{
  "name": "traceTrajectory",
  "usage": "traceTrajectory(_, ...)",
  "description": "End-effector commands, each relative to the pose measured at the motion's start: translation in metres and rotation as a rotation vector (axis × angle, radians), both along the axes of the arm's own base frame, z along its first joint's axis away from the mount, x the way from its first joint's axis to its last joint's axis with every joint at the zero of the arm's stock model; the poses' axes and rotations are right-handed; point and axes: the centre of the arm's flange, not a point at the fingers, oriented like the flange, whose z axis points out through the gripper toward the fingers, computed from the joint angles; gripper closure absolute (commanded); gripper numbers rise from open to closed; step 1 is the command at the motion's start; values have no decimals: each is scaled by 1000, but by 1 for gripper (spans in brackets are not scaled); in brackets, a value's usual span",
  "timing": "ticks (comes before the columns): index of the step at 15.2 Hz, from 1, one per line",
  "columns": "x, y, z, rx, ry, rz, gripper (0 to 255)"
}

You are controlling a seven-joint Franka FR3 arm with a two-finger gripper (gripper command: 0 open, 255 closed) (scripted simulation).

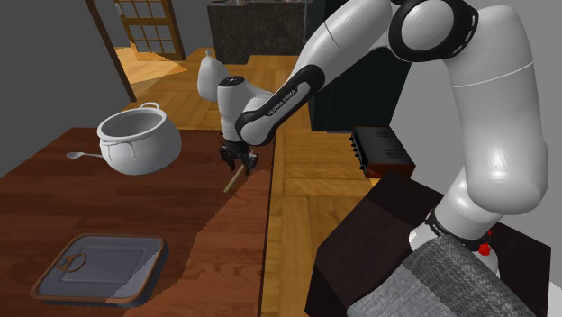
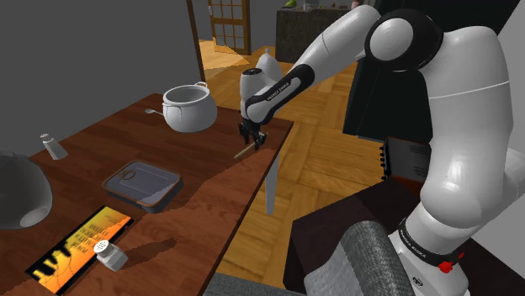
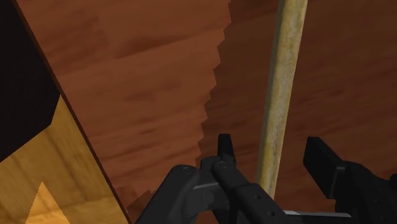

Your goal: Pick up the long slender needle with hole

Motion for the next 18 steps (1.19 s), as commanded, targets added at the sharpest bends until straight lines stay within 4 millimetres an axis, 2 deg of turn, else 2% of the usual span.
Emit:
traceTrajectory(1,1,0,-3,6,-3,0,255)
traceTrajectory(5,-1,0,-3,6,-3,0,255)
traceTrajectory(18,0,0,65,6,-3,0,255)
